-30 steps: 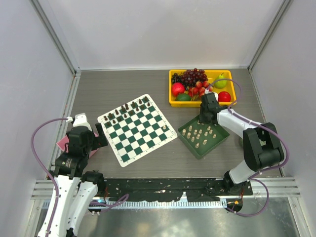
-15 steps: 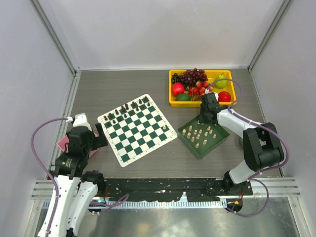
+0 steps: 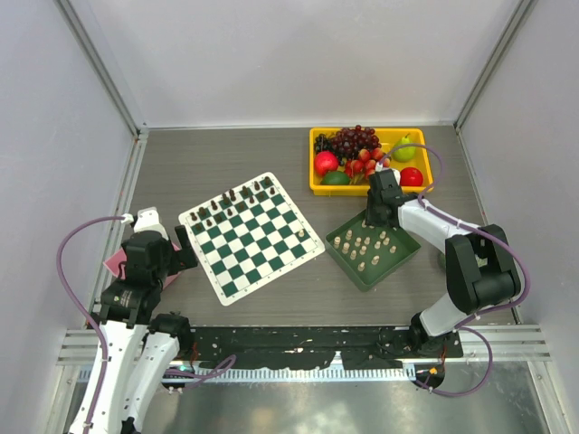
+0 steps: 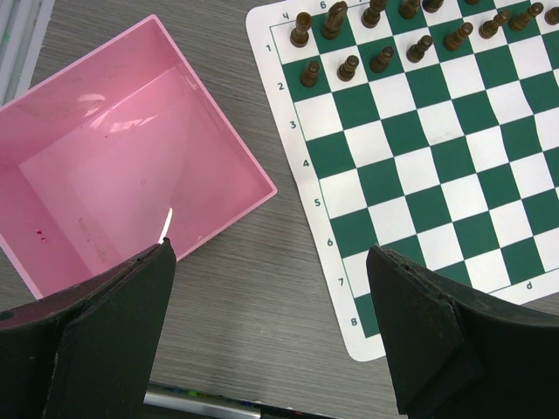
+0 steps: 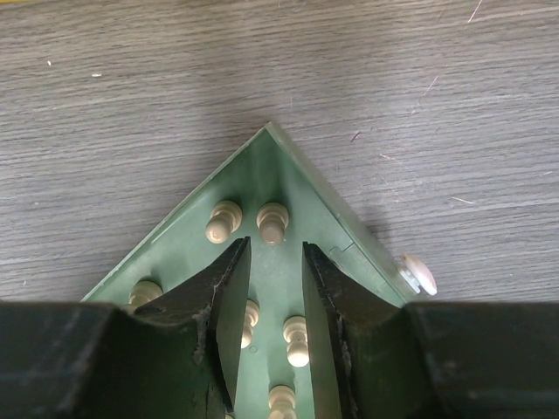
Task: Set up the chess pieces on the board
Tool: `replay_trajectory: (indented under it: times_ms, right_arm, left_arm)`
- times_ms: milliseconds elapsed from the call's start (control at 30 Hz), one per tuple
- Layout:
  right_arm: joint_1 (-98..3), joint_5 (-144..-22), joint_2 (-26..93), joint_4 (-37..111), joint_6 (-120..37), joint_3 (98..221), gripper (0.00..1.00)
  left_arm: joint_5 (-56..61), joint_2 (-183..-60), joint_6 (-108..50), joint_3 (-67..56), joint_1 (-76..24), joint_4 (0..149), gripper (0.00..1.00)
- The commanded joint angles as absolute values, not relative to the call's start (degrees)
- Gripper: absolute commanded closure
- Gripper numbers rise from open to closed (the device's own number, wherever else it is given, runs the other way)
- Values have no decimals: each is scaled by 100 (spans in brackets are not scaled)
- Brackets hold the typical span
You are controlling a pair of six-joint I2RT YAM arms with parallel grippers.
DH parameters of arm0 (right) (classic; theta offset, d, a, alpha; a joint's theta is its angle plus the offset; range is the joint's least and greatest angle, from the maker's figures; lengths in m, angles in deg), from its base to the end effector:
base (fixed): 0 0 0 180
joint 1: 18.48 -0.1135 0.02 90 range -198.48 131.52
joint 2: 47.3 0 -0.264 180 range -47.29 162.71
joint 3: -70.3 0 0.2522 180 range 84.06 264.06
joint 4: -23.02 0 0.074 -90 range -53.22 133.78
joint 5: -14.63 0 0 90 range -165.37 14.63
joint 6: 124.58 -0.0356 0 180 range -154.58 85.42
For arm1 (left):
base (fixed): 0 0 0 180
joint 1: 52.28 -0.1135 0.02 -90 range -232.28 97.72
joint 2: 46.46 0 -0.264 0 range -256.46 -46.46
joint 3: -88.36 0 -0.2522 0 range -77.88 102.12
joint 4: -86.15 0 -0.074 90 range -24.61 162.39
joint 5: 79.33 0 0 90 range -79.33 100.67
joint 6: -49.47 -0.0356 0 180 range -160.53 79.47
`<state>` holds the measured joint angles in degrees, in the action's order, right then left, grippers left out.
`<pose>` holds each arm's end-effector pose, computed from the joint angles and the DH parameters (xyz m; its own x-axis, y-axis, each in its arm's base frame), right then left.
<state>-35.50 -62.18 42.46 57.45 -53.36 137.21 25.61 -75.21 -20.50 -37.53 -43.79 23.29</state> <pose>0.2988 0.0830 0.1881 -0.8154 0.0782 -0.5736 0.1008 0.9949 -0.0077 0.1027 -0.0060 0.2825 -0.5452 -0.2532 -0.7991 -0.2623 0.9570 -0.1243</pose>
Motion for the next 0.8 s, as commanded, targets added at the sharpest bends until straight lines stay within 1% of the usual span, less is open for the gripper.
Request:
replay_trajectory:
  times_ms: [0, 400, 767]
  right_arm:
    - [-3518, -6104, 4112, 5656, -5286, 13944, 64]
    - [-3509, -6095, 4086, 5665, -5260, 13944, 60]
    - [-3509, -6104, 4086, 5665, -5242, 13979, 60]
  left_arm:
    - [2535, -7520, -2146, -3587, -4411, 2581, 1]
    - [2526, -7520, -2146, -3596, -4411, 2581, 1]
    - [2526, -7511, -2146, -3587, -4411, 2572, 1]
